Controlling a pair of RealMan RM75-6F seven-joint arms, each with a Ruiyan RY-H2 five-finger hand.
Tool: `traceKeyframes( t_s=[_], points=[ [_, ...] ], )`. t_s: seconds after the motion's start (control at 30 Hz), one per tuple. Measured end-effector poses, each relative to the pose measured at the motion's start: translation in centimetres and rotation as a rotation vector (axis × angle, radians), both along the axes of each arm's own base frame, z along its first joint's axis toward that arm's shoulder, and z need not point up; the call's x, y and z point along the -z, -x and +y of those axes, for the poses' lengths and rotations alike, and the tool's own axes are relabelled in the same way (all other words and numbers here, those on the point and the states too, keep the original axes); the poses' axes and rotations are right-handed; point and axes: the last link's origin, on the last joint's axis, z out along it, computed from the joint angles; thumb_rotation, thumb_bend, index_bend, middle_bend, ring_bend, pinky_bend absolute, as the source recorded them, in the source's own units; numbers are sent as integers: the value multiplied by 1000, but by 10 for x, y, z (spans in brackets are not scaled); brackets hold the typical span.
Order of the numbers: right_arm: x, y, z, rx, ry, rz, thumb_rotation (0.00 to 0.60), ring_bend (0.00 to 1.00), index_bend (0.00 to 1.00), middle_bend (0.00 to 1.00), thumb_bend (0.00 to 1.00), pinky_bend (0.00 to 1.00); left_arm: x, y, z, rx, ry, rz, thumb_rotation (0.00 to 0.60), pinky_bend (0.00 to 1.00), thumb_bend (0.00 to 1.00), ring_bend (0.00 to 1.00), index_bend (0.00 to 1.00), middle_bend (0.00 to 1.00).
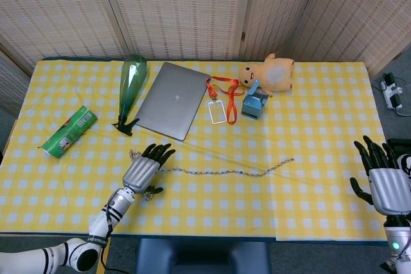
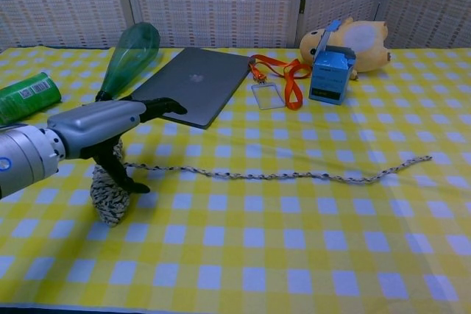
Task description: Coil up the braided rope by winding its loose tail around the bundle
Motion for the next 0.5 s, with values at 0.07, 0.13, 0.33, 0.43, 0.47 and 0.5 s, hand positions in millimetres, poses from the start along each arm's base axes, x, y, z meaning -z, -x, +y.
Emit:
traceKeyframes(
  t_s=[0.07,0.13,0.33,0.43,0.47,0.5],
  points=[
    [0,0,0,0,-1,-2,600,83,0,0,400,0,5,1,1,-14,-4,17,600,0,171,0,31,34],
    [0,0,0,3,-2,-5,600,83,0,0,400,0,8,3,2,-34,-5,30,600,0,171,0,28,33],
    [1,1,0,3,-7,-9,600,83,0,0,400,0,9,13,4,-44,-66,96,600,0,171,0,22,31],
    [1,1,0,0,-7,-11,600,83,0,0,400,0,7,21,4,-56,-111,136,600,0,172,0,22,30],
    [1,1,-1,-1,-7,-12,600,83,0,0,400,0,6,24,4,-62,-127,150,600,0,172,0,22,30],
    [1,1,-1,-1,-8,-12,600,83,0,0,400,0,5,27,4,-67,-138,159,600,0,172,0,21,29]
  ],
)
